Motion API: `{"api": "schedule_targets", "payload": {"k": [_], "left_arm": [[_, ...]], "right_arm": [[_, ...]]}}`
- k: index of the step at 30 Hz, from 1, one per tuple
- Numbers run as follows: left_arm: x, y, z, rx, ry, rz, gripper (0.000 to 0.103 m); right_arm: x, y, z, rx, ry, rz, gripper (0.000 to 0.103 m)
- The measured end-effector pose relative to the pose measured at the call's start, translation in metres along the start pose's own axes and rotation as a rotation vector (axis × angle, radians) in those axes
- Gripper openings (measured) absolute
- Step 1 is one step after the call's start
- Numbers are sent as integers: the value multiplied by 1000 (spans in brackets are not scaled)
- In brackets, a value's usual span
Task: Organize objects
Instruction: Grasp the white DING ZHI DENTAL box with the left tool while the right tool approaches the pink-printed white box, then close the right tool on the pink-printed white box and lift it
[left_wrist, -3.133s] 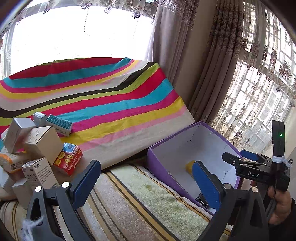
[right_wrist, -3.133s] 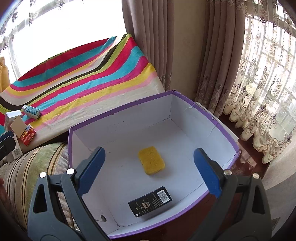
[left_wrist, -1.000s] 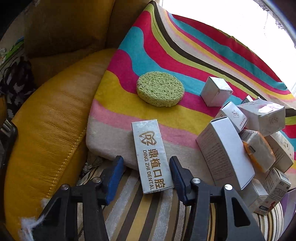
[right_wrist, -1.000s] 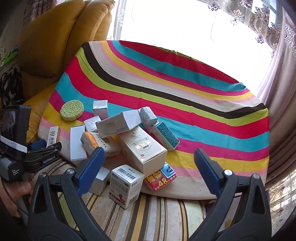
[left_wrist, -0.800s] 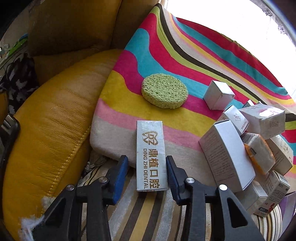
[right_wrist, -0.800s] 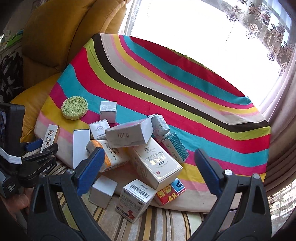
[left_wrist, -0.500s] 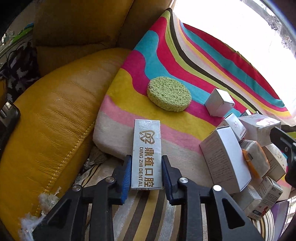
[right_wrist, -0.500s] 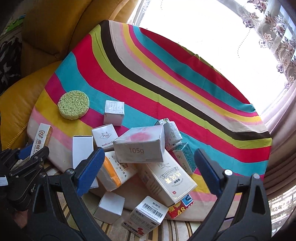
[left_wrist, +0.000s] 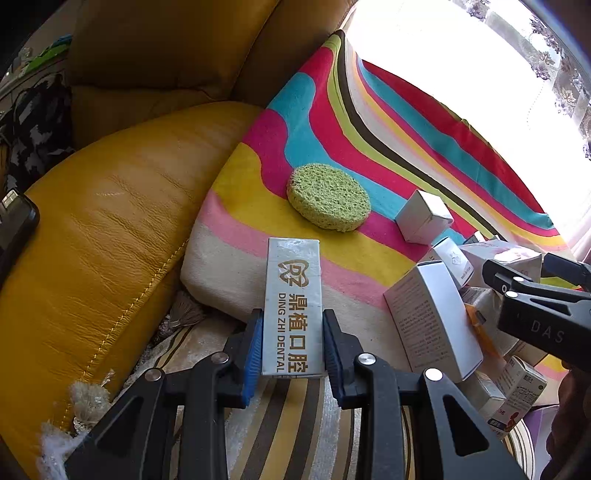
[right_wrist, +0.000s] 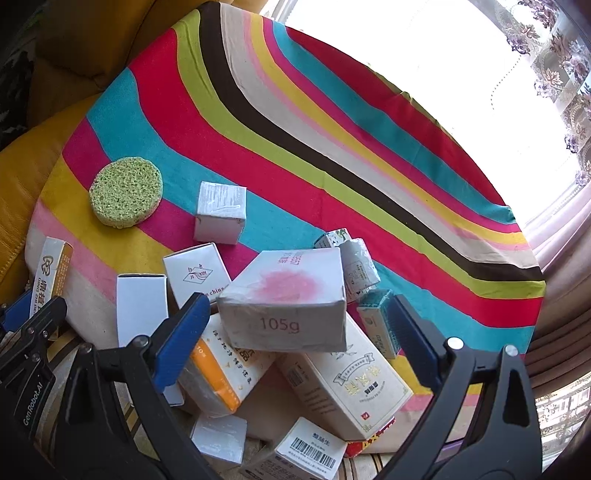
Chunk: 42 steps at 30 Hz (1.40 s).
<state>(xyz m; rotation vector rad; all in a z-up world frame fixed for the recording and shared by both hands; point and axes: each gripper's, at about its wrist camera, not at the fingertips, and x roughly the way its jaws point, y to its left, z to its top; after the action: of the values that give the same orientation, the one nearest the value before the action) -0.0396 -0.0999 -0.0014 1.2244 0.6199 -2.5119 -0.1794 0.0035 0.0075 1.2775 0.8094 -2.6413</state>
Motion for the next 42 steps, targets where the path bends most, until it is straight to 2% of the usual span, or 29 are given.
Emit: {"api": "schedule_targets", "payload": {"k": [2,3,9,17,22,30,35,42], "left_arm": [[-2,3,-2,-2,-3,-4,32],[-2,3,-2,-3,-4,-5,32],[-4,3,-1,-7,-18,-15,32],[-13,0,-1,-3,-68,-35,32],[-25,-4,-3,8,-130,-42,32],[-60,-15,-11,77,-253,-66,32],[-74,-26,-16,111,-279,-87,32],[-87,-66,-29,193,-295,-142,32]], "right_arm": [[3,-1,0,1,13,18,75],[5,-1,0,1,22,21,72],[3,-4,-5,20,1,36,71],[-19,-23,-12,99,-104,77,70],[-37,-37,-15,156,-169,93,70],[-69,-63,-25,227,-245,101,70],[-86,-81,-37,265,-275,95,70],[-106,-112,-64,331,-299,80,70]]}}
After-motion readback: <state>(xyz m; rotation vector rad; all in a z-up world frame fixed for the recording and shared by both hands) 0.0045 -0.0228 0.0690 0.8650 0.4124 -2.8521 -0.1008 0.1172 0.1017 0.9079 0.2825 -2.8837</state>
